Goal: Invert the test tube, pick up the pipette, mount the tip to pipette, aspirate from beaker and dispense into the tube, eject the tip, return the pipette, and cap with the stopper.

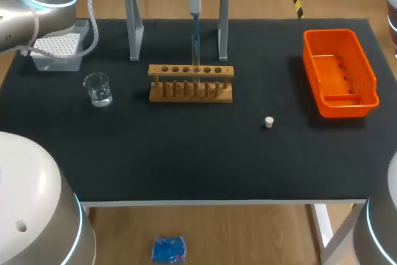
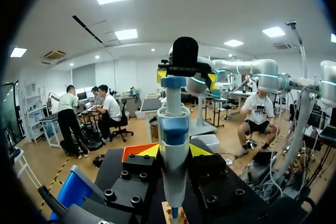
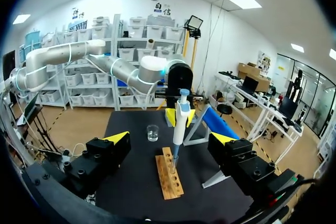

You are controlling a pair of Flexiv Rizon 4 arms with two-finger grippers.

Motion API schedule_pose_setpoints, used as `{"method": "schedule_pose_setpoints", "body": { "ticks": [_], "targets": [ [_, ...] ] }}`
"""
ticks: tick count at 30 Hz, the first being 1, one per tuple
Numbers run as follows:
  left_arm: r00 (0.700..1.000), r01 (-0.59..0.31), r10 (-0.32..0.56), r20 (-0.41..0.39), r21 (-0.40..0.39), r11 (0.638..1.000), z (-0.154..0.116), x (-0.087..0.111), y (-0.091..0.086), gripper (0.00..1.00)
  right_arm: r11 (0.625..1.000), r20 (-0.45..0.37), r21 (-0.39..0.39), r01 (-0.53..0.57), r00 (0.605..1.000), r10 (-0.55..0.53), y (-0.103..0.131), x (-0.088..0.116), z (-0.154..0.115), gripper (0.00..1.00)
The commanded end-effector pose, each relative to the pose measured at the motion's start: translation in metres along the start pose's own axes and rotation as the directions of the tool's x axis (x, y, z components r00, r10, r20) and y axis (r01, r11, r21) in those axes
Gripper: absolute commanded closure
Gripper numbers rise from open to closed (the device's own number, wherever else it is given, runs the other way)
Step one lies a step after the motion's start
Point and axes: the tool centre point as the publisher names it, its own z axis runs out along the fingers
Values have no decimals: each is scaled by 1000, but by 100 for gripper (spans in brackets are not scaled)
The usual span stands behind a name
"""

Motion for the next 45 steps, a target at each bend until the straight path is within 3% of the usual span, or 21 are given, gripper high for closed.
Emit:
{"method": "schedule_pose_setpoints", "body": {
  "ticks": [1, 2, 3, 4, 6, 7, 27, 45],
  "targets": [
    [1000, -1, 1, 4, 1, 1000, 1, 1, 0, 100, 999, 8, 38, -17, 1000, 16, 14, 1, 6, 0],
    [1000, -1, 1, 4, 1, 1000, 1, 1, 0, 100, 999, 15, 45, -23, 1000, 22, 17, 0, 7, 0],
    [1000, -1, 1, 4, 1, 1000, 1, 1, 0, 100, 998, 18, 46, -32, 999, 31, 20, 0, 8, 10],
    [1000, -1, 1, 4, 1, 1000, 1, 1, 0, 100, 998, 18, 48, -31, 999, 30, 22, 0, 9, 52],
    [1000, -1, 1, 4, 1, 1000, 1, 1, 0, 100, 997, 30, 58, -45, 999, 44, 28, -1, 12, 81],
    [1000, -1, 1, 4, 1, 1000, 1, 1, 0, 100, 997, 32, 61, -45, 999, 43, 30, -1, 13, 100],
    [1000, -1, 1, 4, 1, 1000, 1, 1, 0, 100, 983, 81, 137, -126, 990, 116, 66, -10, 66, 100],
    [1000, -1, 1, 4, 1, 1000, 1, 1, 0, 100, 974, 105, 155, -164, 983, 149, 65, -14, 85, 100]
  ]
}}
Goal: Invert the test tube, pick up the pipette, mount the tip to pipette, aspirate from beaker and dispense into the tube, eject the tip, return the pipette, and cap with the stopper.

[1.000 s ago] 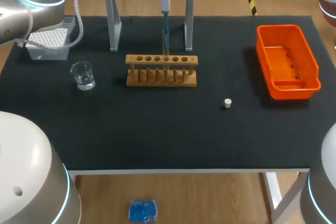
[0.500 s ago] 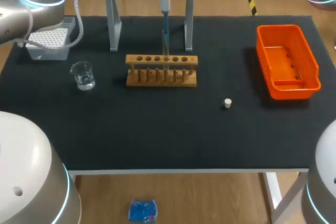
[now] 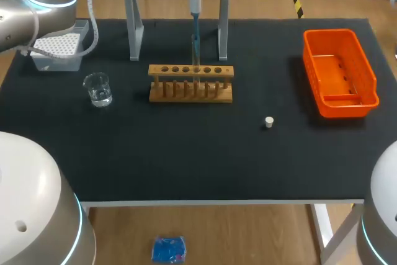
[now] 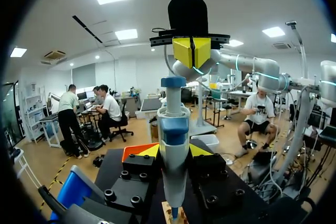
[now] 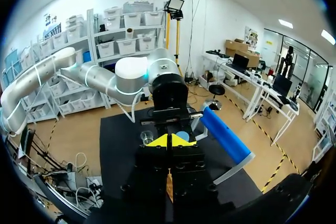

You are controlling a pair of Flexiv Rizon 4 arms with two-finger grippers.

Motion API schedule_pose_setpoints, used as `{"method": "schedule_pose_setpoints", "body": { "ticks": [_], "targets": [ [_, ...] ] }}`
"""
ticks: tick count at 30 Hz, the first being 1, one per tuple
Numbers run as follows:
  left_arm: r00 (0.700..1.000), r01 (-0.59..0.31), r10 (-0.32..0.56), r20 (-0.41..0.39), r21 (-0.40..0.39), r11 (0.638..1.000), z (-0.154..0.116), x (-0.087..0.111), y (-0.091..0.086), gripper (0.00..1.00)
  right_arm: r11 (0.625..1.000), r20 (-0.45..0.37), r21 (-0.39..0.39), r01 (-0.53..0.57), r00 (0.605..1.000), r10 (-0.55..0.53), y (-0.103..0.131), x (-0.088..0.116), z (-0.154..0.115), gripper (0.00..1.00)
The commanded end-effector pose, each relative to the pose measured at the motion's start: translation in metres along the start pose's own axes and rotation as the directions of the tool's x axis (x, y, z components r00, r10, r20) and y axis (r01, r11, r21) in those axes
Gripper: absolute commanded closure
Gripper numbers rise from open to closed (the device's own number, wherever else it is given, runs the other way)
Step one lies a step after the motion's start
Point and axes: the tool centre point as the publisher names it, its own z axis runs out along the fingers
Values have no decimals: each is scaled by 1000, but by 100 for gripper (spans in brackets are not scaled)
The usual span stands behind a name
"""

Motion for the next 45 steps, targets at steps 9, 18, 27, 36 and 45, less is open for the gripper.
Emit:
{"method": "schedule_pose_setpoints", "body": {
  "ticks": [9, 18, 27, 36, 45],
  "targets": [
    [1000, -1, 1, 4, 1, 1000, 1, 1, 0, 100, 1000, 7, 23, -11, 1000, 11, 1, -4, 9, 100],
    [1000, -1, 1, 4, 1, 1000, 1, 1, 0, 100, 1000, 4, 27, -14, 1000, 13, 0, -5, 14, 100],
    [1000, -1, 1, 4, 1, 1000, 1, 1, 0, 100, 999, 6, 36, -22, 1000, 22, -3, -9, 18, 100],
    [1000, -1, 1, 4, 1, 1000, 1, 1, 0, 100, 999, 0, 33, -22, 1000, 22, -2, -8, 17, 100],
    [1000, -1, 1, 4, 1, 1000, 1, 1, 0, 100, 1000, 4, 14, -16, 1000, 16, 6, -7, 9, 100]
  ]
}}
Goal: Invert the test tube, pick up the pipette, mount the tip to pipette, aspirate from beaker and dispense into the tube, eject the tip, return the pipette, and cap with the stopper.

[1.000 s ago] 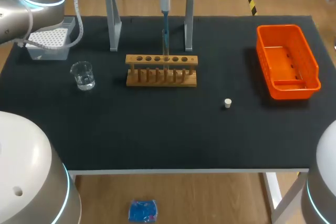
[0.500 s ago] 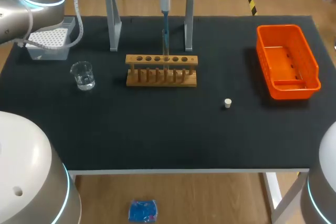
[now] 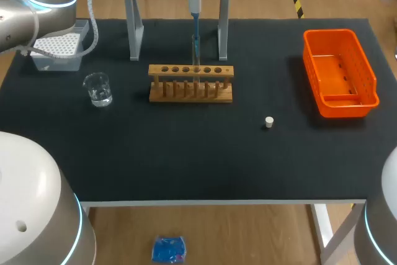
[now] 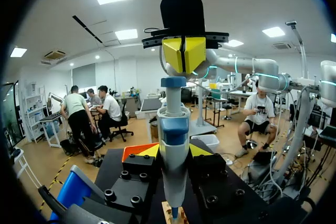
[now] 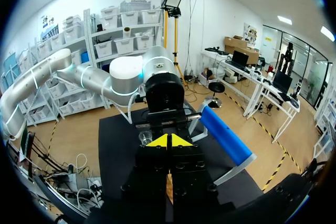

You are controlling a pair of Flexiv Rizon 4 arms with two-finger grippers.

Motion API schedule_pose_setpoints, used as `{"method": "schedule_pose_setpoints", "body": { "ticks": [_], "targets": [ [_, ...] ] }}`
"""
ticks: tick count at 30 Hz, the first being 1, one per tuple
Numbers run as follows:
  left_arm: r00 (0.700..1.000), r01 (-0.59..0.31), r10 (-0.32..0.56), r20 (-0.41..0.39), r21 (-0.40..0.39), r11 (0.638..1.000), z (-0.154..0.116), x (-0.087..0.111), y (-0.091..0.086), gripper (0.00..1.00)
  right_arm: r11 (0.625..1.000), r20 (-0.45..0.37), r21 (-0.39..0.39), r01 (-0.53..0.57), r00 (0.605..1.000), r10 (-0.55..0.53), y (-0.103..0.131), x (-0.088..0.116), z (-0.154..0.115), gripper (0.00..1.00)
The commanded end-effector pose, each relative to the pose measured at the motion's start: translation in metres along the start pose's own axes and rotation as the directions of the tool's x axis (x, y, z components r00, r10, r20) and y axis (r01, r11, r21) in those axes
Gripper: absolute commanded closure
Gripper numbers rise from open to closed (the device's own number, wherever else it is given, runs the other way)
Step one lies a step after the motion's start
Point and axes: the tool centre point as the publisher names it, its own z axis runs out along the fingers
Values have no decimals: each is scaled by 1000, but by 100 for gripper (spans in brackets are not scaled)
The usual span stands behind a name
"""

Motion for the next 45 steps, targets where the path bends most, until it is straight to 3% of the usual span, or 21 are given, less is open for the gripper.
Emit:
{"method": "schedule_pose_setpoints", "body": {
  "ticks": [1, 24, 45],
  "targets": [
    [1000, -1, 1, 3, 1, 1000, 1, 1, 0, 100, 1000, 2, 5, 0, 1000, 0, 2, 1, -3, 100],
    [1000, -1, 1, 3, 1, 1000, 1, 1, 0, 100, 1000, 5, 18, 0, 1000, 0, 8, -9, 16, 100],
    [1000, -1, 1, 3, 1, 1000, 1, 1, 0, 100, 999, 2, 38, -11, 1000, 11, -4, -15, 25, 100]
  ]
}}
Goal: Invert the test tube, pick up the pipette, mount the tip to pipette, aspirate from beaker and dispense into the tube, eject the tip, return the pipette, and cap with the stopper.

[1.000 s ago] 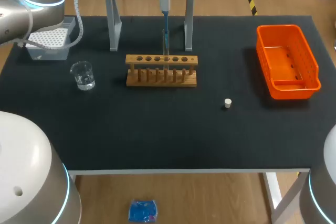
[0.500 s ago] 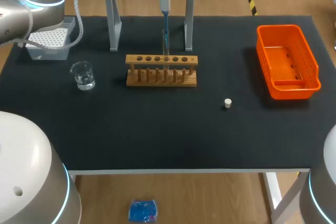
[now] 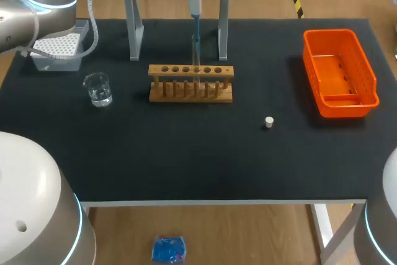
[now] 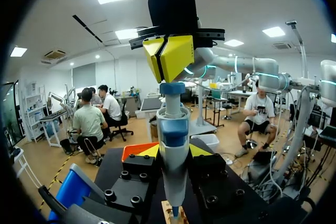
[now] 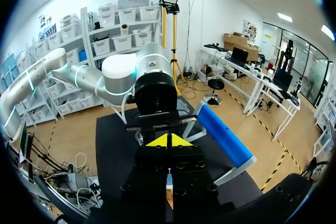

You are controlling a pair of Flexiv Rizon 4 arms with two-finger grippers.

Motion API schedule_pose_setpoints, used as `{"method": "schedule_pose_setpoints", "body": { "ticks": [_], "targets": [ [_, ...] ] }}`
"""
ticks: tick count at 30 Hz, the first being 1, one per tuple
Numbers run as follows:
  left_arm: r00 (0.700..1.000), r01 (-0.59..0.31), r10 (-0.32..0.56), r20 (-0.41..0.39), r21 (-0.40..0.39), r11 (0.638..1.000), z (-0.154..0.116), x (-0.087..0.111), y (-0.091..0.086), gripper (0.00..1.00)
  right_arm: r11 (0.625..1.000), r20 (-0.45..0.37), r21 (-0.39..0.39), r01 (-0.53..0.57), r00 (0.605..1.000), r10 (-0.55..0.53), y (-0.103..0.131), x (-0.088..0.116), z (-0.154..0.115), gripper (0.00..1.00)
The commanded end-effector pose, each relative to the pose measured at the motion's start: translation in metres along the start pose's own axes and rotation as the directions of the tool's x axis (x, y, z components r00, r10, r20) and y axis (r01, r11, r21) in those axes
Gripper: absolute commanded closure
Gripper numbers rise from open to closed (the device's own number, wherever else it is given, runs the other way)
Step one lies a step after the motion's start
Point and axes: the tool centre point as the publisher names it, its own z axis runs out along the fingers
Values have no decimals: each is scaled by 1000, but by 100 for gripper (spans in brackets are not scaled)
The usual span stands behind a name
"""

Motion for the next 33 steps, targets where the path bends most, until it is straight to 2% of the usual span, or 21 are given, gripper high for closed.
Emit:
{"method": "schedule_pose_setpoints", "body": {
  "ticks": [1, 22, 33],
  "targets": [
    [1000, -3, 3, 3, 2, 1000, 0, 1, -3, 100, 1000, 0, 5, 0, 1000, 0, -3, -2, 4, 100],
    [1000, -3, 3, 3, 2, 1000, 0, 1, -3, 100, 1000, 1, 29, 6, 1000, -6, -16, 1, 9, 100],
    [1000, -3, 3, 3, 2, 1000, 0, 1, -3, 100, 1000, 6, 19, 12, 1000, -12, -11, 2, 3, 100]
  ]
}}
